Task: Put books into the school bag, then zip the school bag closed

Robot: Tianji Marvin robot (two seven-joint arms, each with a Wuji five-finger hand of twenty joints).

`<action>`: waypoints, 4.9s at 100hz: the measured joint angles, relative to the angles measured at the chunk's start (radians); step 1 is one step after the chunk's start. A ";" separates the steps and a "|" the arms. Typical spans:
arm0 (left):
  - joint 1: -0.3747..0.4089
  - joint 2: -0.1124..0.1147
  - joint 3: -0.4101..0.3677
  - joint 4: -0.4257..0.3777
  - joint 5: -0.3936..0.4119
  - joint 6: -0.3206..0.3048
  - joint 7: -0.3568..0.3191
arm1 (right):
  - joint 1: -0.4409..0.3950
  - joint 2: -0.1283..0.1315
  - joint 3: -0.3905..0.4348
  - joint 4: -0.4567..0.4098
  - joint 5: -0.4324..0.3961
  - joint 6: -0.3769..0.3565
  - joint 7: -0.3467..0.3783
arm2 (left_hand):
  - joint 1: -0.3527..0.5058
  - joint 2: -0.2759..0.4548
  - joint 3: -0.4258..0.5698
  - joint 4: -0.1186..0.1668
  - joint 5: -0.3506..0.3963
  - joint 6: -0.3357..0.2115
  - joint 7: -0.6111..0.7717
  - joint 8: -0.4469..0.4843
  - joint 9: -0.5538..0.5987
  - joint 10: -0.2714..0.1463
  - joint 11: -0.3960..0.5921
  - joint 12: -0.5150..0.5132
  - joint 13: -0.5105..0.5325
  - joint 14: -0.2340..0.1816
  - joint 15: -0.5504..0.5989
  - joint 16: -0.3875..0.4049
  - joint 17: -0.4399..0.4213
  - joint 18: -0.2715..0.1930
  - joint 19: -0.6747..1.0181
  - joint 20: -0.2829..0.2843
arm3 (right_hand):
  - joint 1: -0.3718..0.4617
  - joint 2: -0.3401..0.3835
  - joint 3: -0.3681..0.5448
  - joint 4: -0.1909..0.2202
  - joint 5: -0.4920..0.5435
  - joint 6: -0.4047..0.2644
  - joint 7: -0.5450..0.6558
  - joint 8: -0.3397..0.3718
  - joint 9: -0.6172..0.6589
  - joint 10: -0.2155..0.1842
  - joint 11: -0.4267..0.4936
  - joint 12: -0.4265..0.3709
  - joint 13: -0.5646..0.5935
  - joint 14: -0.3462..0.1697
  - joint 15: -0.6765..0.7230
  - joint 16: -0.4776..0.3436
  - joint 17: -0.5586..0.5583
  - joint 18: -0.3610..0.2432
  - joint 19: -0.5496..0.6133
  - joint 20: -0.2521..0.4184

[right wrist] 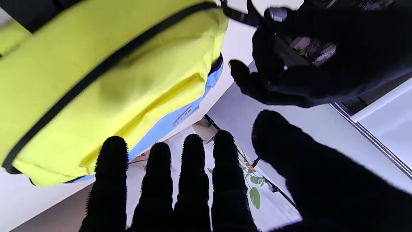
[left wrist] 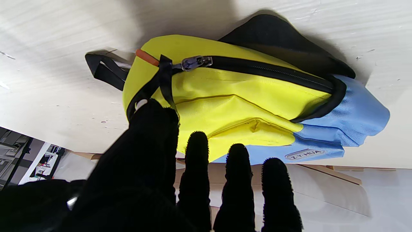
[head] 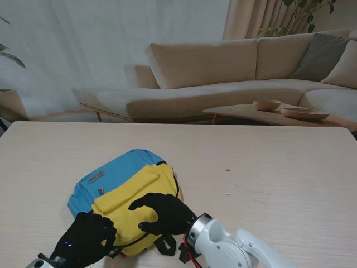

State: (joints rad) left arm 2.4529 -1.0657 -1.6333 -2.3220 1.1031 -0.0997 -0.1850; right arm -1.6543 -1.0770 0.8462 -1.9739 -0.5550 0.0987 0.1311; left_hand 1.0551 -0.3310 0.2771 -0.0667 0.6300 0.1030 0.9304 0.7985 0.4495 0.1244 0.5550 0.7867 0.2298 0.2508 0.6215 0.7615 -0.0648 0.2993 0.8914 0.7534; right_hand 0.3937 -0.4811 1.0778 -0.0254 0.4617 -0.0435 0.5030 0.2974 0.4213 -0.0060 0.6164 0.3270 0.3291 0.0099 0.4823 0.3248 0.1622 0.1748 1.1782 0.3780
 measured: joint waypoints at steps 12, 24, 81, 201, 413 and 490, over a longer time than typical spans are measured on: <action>0.009 -0.001 -0.008 0.000 0.006 -0.008 0.008 | -0.048 0.013 0.021 -0.008 -0.001 -0.044 0.011 | 0.000 0.000 0.000 0.000 0.000 0.000 0.000 0.000 0.009 -0.001 0.002 0.000 0.000 0.000 0.000 0.000 0.002 0.000 0.011 0.000 | 0.000 -0.013 0.015 0.002 0.000 0.000 0.002 0.008 0.000 0.029 0.096 0.036 0.000 0.039 0.152 0.073 0.049 0.001 0.138 0.082; 0.017 -0.001 -0.009 -0.003 0.015 -0.009 0.011 | -0.059 0.025 0.007 -0.011 0.006 -0.055 0.025 | 0.000 0.000 0.000 0.000 0.000 0.000 0.000 0.000 0.009 -0.001 0.002 0.000 0.000 0.000 0.000 0.000 0.002 0.000 0.011 0.000 | 0.000 -0.015 0.015 0.002 0.000 -0.002 0.002 0.009 0.000 0.034 0.189 0.066 0.047 0.060 0.282 0.137 0.098 -0.001 0.238 0.155; 0.052 -0.006 -0.015 -0.020 0.031 -0.036 0.056 | 0.058 0.006 -0.174 0.073 0.133 0.075 -0.005 | 0.000 0.000 -0.001 0.000 0.000 -0.011 -0.003 -0.001 0.009 -0.001 0.003 0.001 0.000 0.000 0.000 0.000 0.004 0.006 0.012 0.000 | 0.022 -0.064 0.075 -0.001 0.011 -0.023 0.035 0.019 0.062 0.042 0.448 0.290 0.122 0.090 0.612 0.289 0.226 -0.008 0.322 0.207; 0.075 -0.012 -0.017 -0.012 0.033 0.031 0.110 | 0.103 -0.034 -0.278 0.133 0.148 0.096 -0.065 | -0.204 0.026 0.142 -0.001 -0.249 -0.180 -0.413 -0.245 -0.082 -0.014 -0.138 -0.177 -0.038 0.000 -0.136 -0.059 -0.012 0.008 -0.074 -0.026 | 0.103 -0.186 0.053 -0.172 0.461 -0.122 0.501 0.187 0.353 0.059 0.499 0.385 0.319 0.154 0.684 0.307 0.334 0.077 0.371 0.229; -0.176 -0.001 0.058 0.338 0.061 0.012 0.253 | -0.054 0.022 0.150 0.095 0.039 -0.035 0.106 | -0.201 -0.132 0.367 -0.035 -0.106 -0.402 -0.047 0.241 -0.247 -0.192 -0.198 -0.224 -0.151 -0.087 -0.365 -0.137 -0.026 -0.051 -0.489 0.026 | 0.031 -0.136 0.055 -0.148 0.587 -0.076 0.504 0.500 0.471 0.070 0.527 0.449 0.416 0.182 0.743 0.305 0.389 0.102 0.396 0.244; -0.147 -0.006 0.017 0.335 0.066 0.016 0.269 | 0.162 -0.027 0.155 0.326 0.110 0.162 -0.047 | -0.201 -0.148 0.368 -0.035 -0.106 -0.407 -0.046 0.262 -0.247 -0.206 -0.196 -0.224 -0.151 -0.087 -0.365 -0.138 -0.026 -0.051 -0.489 0.027 | 0.031 -0.136 0.054 -0.148 0.626 -0.099 0.538 0.525 0.471 0.070 0.527 0.460 0.416 0.182 0.743 0.305 0.386 0.109 0.397 0.244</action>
State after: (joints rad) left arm 2.3056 -1.0718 -1.6160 -1.9873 1.1689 -0.0838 0.0836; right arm -1.4920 -1.1042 1.0013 -1.6475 -0.4453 0.2606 0.0841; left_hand 0.8543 -0.4790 0.6448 -0.1018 0.5240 -0.3040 0.8840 1.0602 0.2028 -0.0812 0.3587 0.5630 0.0791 0.1634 0.2562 0.6239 -0.0911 0.2486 0.4028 0.7799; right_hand 0.4244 -0.6170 1.1323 -0.1734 1.0875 -0.1430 1.0410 0.8228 0.8923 0.0639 1.1436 0.7873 0.7447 0.1923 1.2253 0.6295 0.5482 0.2837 1.5748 0.6224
